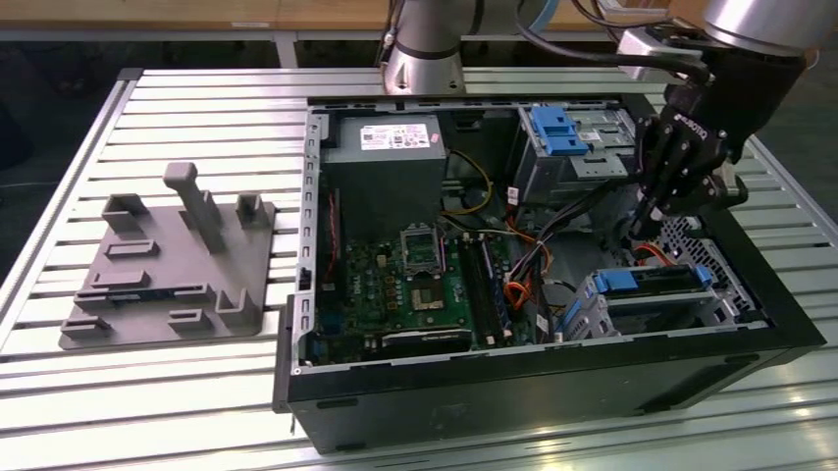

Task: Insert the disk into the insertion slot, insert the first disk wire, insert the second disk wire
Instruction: 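Insert the second disk wire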

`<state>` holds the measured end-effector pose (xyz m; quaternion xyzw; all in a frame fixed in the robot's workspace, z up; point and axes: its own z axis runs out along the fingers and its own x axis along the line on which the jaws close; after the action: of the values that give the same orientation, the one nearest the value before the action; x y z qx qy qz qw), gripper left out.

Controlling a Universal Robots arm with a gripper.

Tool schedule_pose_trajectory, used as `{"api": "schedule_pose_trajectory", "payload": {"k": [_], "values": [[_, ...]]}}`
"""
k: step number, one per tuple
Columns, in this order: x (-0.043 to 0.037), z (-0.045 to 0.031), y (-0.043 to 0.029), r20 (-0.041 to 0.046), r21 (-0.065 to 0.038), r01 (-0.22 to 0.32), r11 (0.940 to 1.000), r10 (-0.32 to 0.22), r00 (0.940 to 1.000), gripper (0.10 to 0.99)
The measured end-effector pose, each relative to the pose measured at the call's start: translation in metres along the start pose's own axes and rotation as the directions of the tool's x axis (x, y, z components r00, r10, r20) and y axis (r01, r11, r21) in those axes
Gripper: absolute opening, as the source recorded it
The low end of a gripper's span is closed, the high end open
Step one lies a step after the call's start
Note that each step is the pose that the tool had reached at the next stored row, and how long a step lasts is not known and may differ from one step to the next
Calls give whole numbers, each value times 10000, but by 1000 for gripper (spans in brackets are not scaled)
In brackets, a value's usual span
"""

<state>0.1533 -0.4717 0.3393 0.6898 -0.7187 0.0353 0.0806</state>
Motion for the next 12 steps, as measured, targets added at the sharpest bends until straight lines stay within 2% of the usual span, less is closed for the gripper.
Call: {"api": "schedule_pose_trajectory", "payload": {"k": [2,6,8,9,12], "values": [[12,2,-1,72,-7,-20,10000,20,10000,145],[80,13,-5,97,-18,-74,10000,74,9999,145],[107,17,-6,176,-22,-75,10000,75,9998,145],[118,19,-7,302,-27,-66,10000,67,9995,145],[136,23,-8,854,-49,-26,10000,30,9963,145]]}}
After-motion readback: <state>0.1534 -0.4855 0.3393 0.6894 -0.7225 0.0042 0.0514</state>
